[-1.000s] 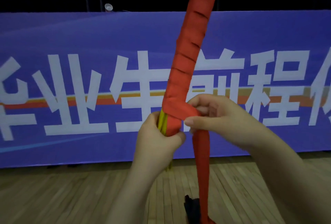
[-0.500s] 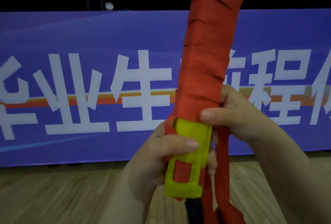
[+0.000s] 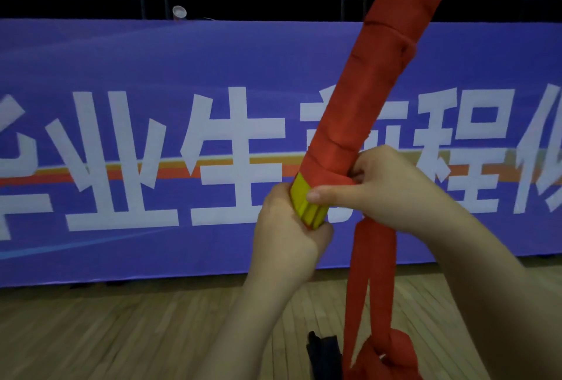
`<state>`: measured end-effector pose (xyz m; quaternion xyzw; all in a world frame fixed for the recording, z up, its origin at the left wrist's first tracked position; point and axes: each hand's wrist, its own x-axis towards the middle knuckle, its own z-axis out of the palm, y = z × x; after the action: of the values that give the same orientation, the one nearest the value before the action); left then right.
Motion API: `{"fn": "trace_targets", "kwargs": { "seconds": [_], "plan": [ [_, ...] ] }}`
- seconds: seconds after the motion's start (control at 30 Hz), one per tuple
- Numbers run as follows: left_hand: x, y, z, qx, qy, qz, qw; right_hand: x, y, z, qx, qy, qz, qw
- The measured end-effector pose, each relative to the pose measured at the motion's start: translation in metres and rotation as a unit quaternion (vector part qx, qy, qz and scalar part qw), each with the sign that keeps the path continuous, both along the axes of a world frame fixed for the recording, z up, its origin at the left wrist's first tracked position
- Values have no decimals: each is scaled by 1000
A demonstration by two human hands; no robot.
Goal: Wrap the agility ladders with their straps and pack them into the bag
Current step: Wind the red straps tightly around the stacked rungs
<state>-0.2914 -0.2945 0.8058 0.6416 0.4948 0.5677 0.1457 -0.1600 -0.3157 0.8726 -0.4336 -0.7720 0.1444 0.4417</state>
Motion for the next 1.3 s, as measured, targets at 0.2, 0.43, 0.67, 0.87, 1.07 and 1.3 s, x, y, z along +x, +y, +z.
{"fn": "trace_targets", "kwargs": {
  "seconds": [0.2, 0.43, 0.67, 0.87, 1.07, 1.3],
  "plan": [
    [-5, -18, 12, -77, -148, -211, 963, 24, 5, -9, -151, 154, 249, 944],
    [-9, -20, 6, -90, -207, -364, 904, 23, 17, -21, -143, 141, 260, 945],
    [-14, -23, 6, -149, -219, -523, 810, 9, 15, -11, -72, 117, 272, 953],
    [-28, -9, 36, -87, -99, -313, 941, 6, 21, -11, -15, 141, 142, 980],
    [13, 19, 54, -19, -193, -133, 972, -8, 38, -19, 116, -6, -22, 993],
    [-3, 37, 38, 89, -142, -7, 986, 6, 59, -33, -14, 18, 163, 986]
  ]
}}
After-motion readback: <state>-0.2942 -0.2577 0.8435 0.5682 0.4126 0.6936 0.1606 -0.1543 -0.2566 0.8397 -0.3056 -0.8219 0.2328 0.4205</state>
